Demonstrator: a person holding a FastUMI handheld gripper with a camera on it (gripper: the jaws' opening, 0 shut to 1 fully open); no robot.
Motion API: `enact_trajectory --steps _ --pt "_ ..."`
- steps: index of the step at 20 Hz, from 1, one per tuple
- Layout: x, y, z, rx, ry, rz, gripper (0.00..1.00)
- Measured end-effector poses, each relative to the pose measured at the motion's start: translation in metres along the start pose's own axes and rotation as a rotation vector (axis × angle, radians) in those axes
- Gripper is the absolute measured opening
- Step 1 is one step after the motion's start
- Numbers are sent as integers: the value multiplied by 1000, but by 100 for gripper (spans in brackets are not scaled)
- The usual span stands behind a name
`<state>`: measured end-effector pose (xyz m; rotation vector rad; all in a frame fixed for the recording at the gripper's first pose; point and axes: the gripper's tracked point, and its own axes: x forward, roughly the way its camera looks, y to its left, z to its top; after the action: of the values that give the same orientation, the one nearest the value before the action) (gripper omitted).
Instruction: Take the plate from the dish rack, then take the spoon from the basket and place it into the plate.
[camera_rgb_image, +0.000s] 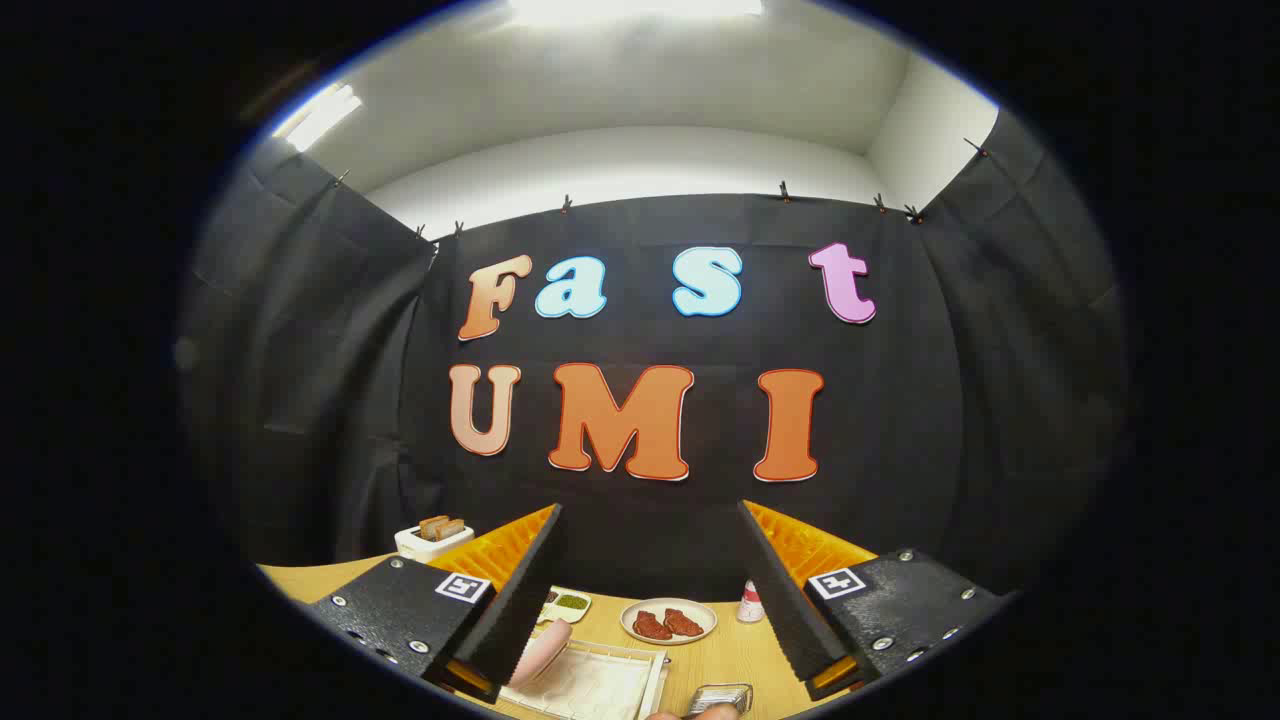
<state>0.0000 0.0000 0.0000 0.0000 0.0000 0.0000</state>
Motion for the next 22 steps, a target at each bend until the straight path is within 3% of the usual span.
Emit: enact_trajectory --steps 22 --pt "-7 -5 -8 6 29 -2 99"
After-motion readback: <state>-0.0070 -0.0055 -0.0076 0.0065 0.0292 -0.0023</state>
